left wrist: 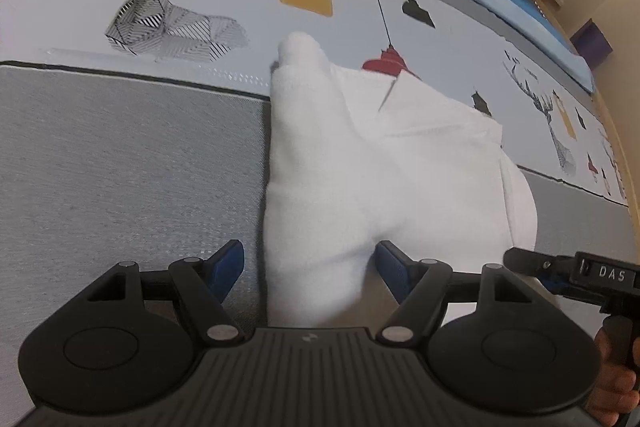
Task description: Fold small clothes
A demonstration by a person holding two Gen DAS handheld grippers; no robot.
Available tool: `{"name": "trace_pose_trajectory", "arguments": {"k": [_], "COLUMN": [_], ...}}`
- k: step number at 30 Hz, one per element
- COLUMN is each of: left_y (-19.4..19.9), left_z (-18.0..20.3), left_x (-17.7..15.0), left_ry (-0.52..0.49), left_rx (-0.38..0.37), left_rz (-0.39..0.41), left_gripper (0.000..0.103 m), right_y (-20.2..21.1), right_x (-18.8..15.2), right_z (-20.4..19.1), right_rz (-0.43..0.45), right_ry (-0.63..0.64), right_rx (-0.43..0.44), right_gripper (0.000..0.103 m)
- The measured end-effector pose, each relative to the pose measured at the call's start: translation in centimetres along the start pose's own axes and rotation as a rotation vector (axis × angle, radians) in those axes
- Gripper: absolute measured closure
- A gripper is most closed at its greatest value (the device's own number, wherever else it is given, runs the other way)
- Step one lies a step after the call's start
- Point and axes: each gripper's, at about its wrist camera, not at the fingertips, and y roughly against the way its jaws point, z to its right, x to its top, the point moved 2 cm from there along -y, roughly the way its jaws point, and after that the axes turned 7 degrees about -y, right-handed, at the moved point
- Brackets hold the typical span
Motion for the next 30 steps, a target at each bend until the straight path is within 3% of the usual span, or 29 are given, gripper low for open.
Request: {"name": "trace_pose_trajectory", "arguments": {"k": [4,6,7,11,15,20,24,25,27,29,30], "left_y": [-0.6,-0.7,-0.7,-0.4,0.7,2.5,4.8,5.4,6.7,7.4,7.2], "left_z": [0.2,0.4,0.5,0.8,2.2,2.5,2.3,2.3,1.6,0.6,0.1], "left_x": [0.2,0.3,0.4,1.0,2.3,4.8,7.1,7.5,8.5,8.9,9.0], "left_ry": [-0.018,-0.035,-0.037,-0.062,-0.153,-0.19,-0.212,-0.217,-0.199,-0.156,-0.135], "left_rx": [-0.003,-0.018,-0.021,-0.034,0.001,0.009,-0.01,-0.01,0.022,0.053,0.041], "left_rz": [0.002,0.009,0.01,0.029,0.094,0.183,0.303,0.34,0.43,0.464,0.434], "left_gripper": [0.025,0.036,0.037,0.064,0.07,0.071,0.069,0.066,0.043,0.037,0.037], "right_y": [-0.8,-1.0,-1.1,-0.9,-0.3,0.8,2.4,2.8,3.3,2.8,2.3], "right_x": [-0.4,-0.5,-0.5,-0.5,-0.1,1.0,2.3,2.5,3.2,4.1,4.5], "right_z": [-1.0,-1.4,-1.5,-1.7,-2.2,-3.8,-5.8,-6.4,-7.2,-6.9,-6.5], "right_rz": [-0.019,-0.012,-0.007,0.022,0.066,0.175,0.347,0.396,0.476,0.486,0.467], "right_ry": [0.015,0.021,0.024,0.009,0.001,0.011,0.069,0.099,0.133,0.11,0.09], "right_rx": [0.005,-0.006,-0.01,0.003,0.044,0.093,0.141,0.151,0.148,0.094,0.065], "right_gripper": [0.042,0.042,0.044,0.065,0.073,0.075,0.075,0.073,0.066,0.046,0.046]}}
